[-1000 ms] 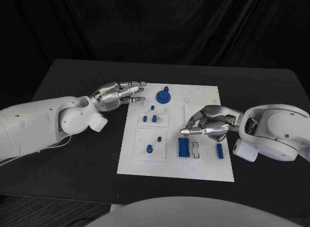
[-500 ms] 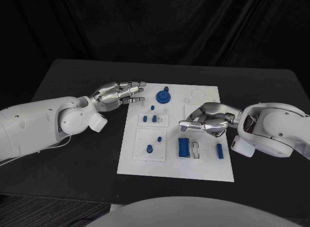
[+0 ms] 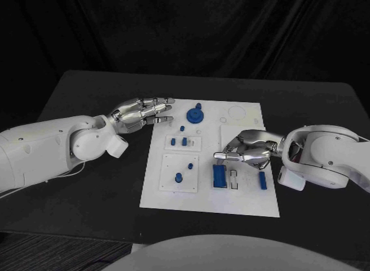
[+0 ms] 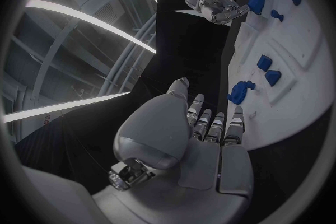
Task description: Assemble the parts on the task board
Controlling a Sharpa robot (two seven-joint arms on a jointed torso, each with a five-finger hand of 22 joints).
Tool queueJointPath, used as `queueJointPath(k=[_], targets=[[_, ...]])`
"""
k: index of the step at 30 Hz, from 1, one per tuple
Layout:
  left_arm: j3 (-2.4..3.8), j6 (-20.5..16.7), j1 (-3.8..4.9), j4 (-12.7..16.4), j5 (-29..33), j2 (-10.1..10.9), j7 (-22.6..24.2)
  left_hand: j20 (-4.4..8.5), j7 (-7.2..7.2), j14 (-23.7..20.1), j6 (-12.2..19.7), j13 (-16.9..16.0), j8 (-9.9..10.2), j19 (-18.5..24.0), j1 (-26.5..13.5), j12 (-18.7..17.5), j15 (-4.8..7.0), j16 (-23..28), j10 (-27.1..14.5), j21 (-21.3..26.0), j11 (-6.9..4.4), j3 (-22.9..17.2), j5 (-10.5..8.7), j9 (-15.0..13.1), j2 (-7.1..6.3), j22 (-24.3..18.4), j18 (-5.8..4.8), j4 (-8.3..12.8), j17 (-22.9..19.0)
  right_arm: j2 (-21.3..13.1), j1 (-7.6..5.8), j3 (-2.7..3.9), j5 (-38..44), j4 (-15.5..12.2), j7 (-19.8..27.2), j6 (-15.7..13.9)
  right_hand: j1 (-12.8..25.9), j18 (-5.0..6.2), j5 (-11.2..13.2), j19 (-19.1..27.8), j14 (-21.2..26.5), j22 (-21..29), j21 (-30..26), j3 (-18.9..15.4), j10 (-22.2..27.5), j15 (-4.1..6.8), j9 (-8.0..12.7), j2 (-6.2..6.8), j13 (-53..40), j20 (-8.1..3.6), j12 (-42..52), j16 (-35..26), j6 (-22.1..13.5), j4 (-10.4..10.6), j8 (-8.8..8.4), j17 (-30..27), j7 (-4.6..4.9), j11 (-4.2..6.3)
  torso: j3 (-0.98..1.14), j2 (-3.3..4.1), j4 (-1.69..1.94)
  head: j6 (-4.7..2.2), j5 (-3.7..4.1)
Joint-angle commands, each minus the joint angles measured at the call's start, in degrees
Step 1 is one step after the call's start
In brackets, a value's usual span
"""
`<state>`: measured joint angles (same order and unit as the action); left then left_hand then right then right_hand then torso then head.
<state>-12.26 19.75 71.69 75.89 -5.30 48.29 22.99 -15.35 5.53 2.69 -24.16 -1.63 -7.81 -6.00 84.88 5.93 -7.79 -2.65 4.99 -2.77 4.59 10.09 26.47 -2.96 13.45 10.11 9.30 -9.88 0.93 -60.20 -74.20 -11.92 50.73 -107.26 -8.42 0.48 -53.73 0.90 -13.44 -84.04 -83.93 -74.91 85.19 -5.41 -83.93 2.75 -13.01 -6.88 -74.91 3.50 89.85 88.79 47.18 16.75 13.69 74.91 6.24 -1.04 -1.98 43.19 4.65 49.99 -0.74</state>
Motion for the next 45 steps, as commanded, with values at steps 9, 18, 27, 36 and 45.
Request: queueJointPath(k=[9, 18, 27, 36, 45], targets=[[0.05, 0.83, -0.15, 0.0, 0.03, -0.08, 0.63, -0.07, 0.32, -0.05, -0.06, -0.07, -0.24, -0.24, 0.1, 0.24, -0.18, -0.37, 0.42, -0.26, 0.04, -0.45, 0.31, 0.0, 0.25, -0.04, 1.12, 0.04, 0.08, 0.13, 0.38, -0.03, 1.74, 0.17, -5.58, 3.38, 0.58, 0.79, 0.74, -2.69, -5.12, -12.84, -1.38, -2.06, -6.07, -0.53, 1.55, -1.05, -15.09, 0.47, 0.15, -0.61, -0.17, -0.05, -1.85, 10.48, 0.58, -0.66, 0.02, -0.02, -0.01, 0.01, -0.07], [0.05, 0.8, -0.18, 0.05, 0.03, 0.01, 0.58, -0.06, 0.34, -0.06, 0.07, -0.07, -0.2, -0.24, 0.14, 0.25, -0.17, -0.37, 0.44, -0.27, 0.09, -0.5, 0.35, 0.01, 0.25, -0.08, 1.12, 0.09, 0.08, 0.1, 0.39, -0.03, 2.73, 0.33, -6.67, 2.24, 0.47, 0.97, 0.74, -2.32, -4.99, -12.57, -2.13, -3.64, -6.07, -1.17, 2.98, -1.99, -15.09, 0.96, 0.15, -0.88, -1.65, -0.02, -3.45, 9.87, 1.24, -1.53, -0.03, -0.01, -0.04, 0.01, -0.22], [0.05, 0.73, -0.19, 0.09, 0.03, 0.06, 0.65, -0.06, 0.34, -0.06, 0.07, -0.07, -0.2, -0.24, 0.14, 0.25, -0.17, -0.37, 0.44, -0.27, 0.09, -0.5, 0.35, 0.01, 0.25, -0.08, 1.12, 0.09, 0.08, 0.05, 0.4, -0.02, 3.03, 0.43, -7.21, 1.31, 0.53, 1.04, 0.71, -2.18, -4.92, -12.46, -2.43, -4.17, -6.07, -1.57, 3.32, -2.5, -15.09, 1.31, 0.15, -1.01, -1.57, 0.01, -3.6, 9.54, 1.59, -1.96, 0.01, 0.0, 0.0, 0.01, -0.16], [0.05, 0.64, -0.21, 0.12, 0.03, 0.16, 0.75, -0.06, 0.35, -0.06, 0.08, -0.06, -0.2, -0.25, 0.14, 0.24, -0.18, -0.39, 0.43, -0.27, 0.09, -0.51, 0.34, 0.02, 0.25, -0.08, 1.12, 0.1, 0.08, 0.04, 0.39, -0.02, 4.34, 0.42, -7.88, 1.74, 0.65, 1.21, 0.83, -1.89, -4.83, -12.24, -3.05, -5.35, -6.07, -1.91, 4.26, -3.06, -15.09, 1.73, 0.15, -1.18, -2.52, 0.0, -4.43, 9.12, 1.96, -2.29, -0.01, 0.0, -0.02, 0.01, -0.23], [0.05, 0.7, -0.23, 0.03, 0.03, 0.13, 0.84, -0.06, 0.35, -0.06, 0.08, -0.06, -0.2, -0.25, 0.14, 0.24, -0.18, -0.39, 0.43, -0.27, 0.09, -0.51, 0.34, 0.02, 0.25, -0.08, 1.12, 0.1, 0.08, -0.28, 0.39, -0.02, 12.03, -0.17, -2.63, -3.84, -1.89, 1.14, -0.91, -2.11, -4.9, -12.38, -2.72, -6.23, -6.07, -1.62, 5.18, -3.27, -15.09, 1.66, 0.15, -1.06, -1.37, -0.39, -4.35, 9.37, 1.54, -1.87, 0.01, -0.04, 0.01, 0.01, -0.3]])
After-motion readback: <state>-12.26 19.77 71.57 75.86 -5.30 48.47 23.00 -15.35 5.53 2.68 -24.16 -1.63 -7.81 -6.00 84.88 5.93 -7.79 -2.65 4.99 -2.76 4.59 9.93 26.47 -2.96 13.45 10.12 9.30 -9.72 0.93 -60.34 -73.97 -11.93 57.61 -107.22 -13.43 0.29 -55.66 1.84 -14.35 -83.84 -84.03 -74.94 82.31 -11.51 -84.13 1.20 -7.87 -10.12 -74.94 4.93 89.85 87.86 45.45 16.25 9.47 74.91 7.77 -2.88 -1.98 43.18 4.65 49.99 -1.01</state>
